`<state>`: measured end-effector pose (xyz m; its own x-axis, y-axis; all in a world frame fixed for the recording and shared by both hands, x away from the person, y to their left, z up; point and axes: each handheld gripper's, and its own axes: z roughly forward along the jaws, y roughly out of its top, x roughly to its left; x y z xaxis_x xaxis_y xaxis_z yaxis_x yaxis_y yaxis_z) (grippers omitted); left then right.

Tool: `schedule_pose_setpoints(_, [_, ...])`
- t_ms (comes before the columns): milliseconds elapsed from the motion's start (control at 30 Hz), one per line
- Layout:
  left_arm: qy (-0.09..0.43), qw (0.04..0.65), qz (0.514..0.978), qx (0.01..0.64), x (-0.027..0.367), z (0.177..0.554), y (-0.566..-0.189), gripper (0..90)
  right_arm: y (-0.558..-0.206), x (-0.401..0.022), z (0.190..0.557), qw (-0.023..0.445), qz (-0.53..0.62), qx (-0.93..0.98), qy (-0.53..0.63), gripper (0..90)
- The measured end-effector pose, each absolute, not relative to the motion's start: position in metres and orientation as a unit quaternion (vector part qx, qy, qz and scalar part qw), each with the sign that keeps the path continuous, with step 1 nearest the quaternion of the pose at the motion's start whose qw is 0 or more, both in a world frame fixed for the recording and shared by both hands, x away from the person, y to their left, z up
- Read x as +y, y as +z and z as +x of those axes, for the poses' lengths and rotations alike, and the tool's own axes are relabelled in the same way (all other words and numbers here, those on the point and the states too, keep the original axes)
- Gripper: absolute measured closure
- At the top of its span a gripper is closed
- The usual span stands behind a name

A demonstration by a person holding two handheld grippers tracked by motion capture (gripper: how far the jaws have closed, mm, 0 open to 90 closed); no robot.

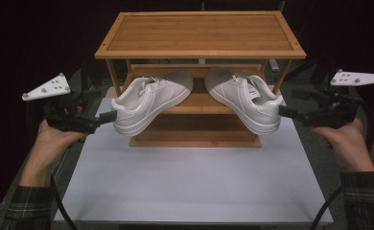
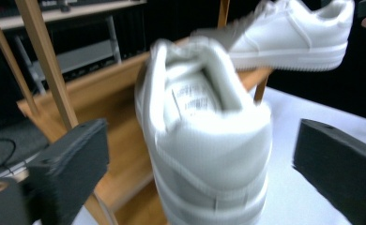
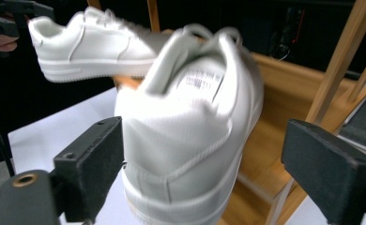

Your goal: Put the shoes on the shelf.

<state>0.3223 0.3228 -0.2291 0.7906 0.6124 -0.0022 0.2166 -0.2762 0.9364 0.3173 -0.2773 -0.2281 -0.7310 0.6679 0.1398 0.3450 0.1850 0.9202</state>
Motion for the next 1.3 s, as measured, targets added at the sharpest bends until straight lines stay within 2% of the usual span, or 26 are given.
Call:
schedule_pose_setpoints(233, [0.163, 0.538, 0.782, 0.268, 0.321, 0.326, -0.27, 1.6, -0.262, -0.27, 0.316, 0.129, 0.338, 0.759, 0.541, 7.6])
schedule_pose_setpoints(367, [0.158, 0.536, 0.787, 0.261, 0.312, 0.334, -0.28, 1.7, -0.275, -0.255, 0.322, 0.118, 0.331, 0.769, 0.533, 7.4])
schedule_pose_setpoints(467, [0.152, 0.543, 0.787, 0.248, 0.307, 0.335, -0.282, 4.2, -0.28, -0.249, 0.326, 0.116, 0.331, 0.776, 0.524, 6.0])
schedule_pose_setpoints(500, [0.158, 0.545, 0.785, 0.248, 0.304, 0.335, -0.282, 8.3, -0.281, -0.244, 0.327, 0.124, 0.332, 0.778, 0.519, 4.8])
schedule_pose_setpoints(833, [0.168, 0.546, 0.784, 0.244, 0.29, 0.334, -0.275, 8.5, -0.281, -0.235, 0.33, 0.128, 0.327, 0.777, 0.523, 4.9])
schedule_pose_setpoints(1033, [0.152, 0.554, 0.786, 0.229, 0.267, 0.339, -0.275, 8.4, -0.279, -0.213, 0.336, 0.127, 0.315, 0.785, 0.519, 5.2])
schedule_pose_setpoints(1300, [0.132, 0.564, 0.791, 0.2, 0.233, 0.342, -0.282, 12.2, -0.279, -0.184, 0.342, 0.119, 0.291, 0.793, 0.522, 12.0])
